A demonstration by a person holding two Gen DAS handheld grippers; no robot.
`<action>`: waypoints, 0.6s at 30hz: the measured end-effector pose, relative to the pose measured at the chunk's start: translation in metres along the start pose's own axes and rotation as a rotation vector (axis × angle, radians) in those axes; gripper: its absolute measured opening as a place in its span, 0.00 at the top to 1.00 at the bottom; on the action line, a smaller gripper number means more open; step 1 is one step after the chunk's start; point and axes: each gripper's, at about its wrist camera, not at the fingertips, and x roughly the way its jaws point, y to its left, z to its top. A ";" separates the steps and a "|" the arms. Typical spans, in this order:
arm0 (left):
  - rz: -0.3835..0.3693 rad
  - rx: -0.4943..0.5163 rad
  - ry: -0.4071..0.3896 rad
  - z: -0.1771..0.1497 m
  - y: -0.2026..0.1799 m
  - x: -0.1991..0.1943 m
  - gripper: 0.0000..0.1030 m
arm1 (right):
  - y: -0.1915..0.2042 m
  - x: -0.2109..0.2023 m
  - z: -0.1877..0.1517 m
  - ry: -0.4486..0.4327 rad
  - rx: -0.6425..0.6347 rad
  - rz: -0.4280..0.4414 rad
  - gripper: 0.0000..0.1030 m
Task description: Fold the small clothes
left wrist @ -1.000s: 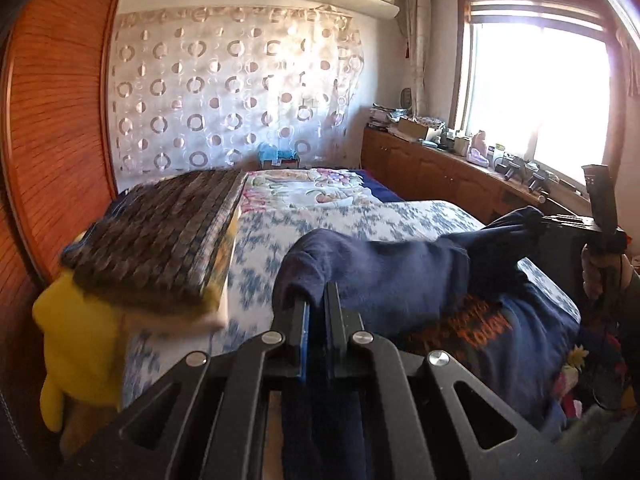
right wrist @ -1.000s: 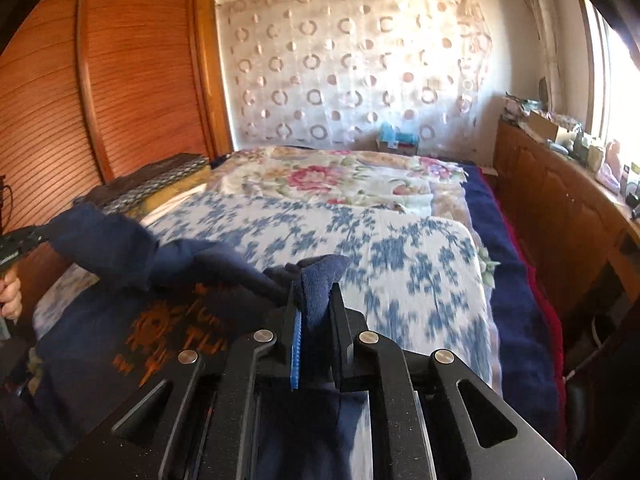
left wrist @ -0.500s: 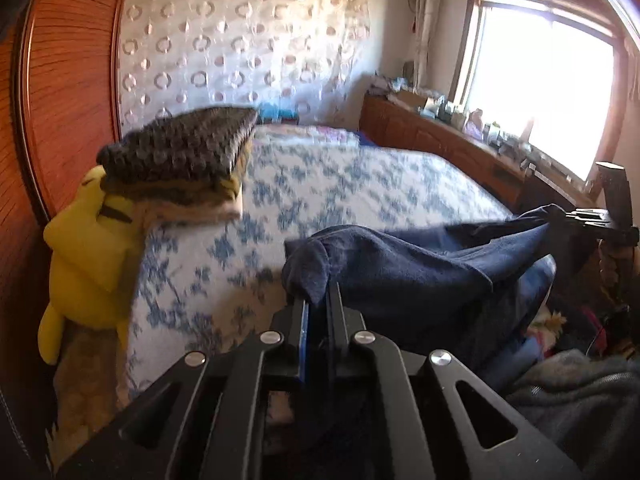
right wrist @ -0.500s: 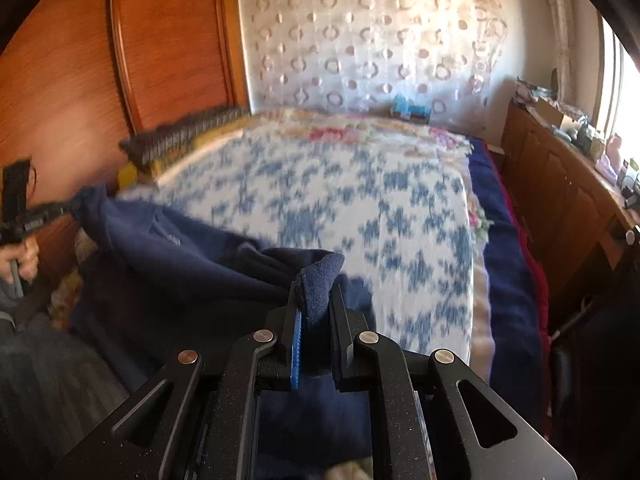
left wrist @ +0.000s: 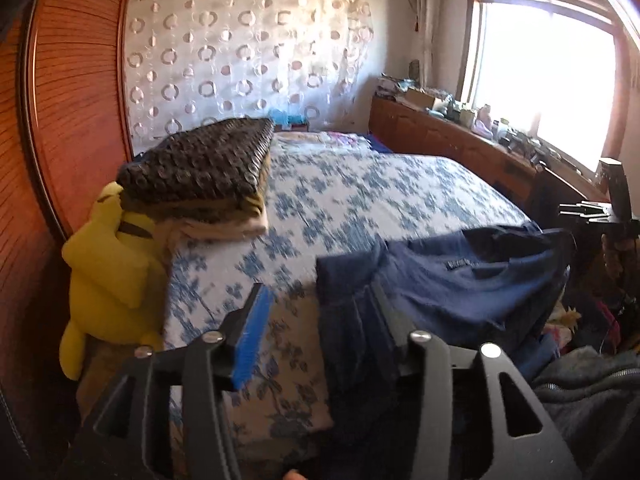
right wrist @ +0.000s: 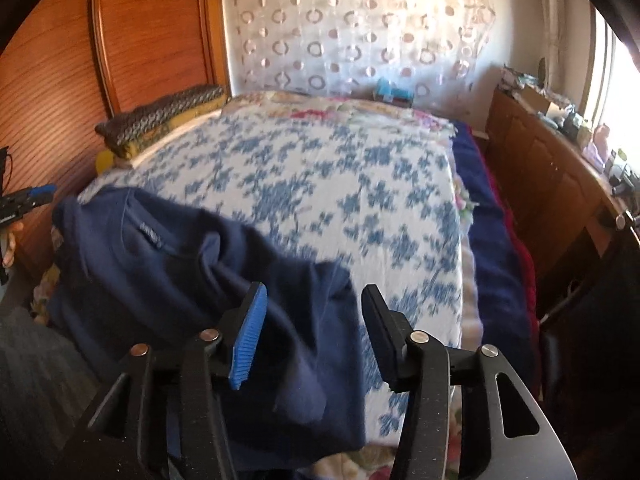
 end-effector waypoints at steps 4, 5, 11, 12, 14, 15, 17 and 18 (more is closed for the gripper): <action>0.000 0.000 0.024 0.015 0.010 0.021 0.50 | -0.006 0.013 0.011 -0.019 -0.001 -0.022 0.44; -0.001 -0.002 0.036 0.019 0.012 0.030 0.50 | -0.009 0.020 0.015 -0.019 0.006 -0.020 0.42; -0.048 -0.038 0.124 0.035 0.027 0.083 0.50 | -0.014 0.058 0.024 0.012 0.033 0.026 0.40; -0.067 -0.045 0.141 0.036 0.028 0.090 0.50 | -0.014 0.063 0.024 0.022 0.033 0.032 0.40; -0.093 -0.052 0.181 0.035 0.027 0.105 0.50 | -0.013 0.075 0.022 0.053 0.035 0.048 0.40; -0.087 -0.047 0.201 0.034 0.025 0.111 0.50 | -0.012 0.079 0.022 0.065 0.036 0.052 0.40; -0.084 -0.025 0.227 0.029 0.019 0.118 0.50 | -0.013 0.086 0.018 0.087 0.040 0.059 0.40; -0.085 -0.016 0.240 0.027 0.016 0.121 0.50 | -0.014 0.088 0.017 0.094 0.042 0.061 0.40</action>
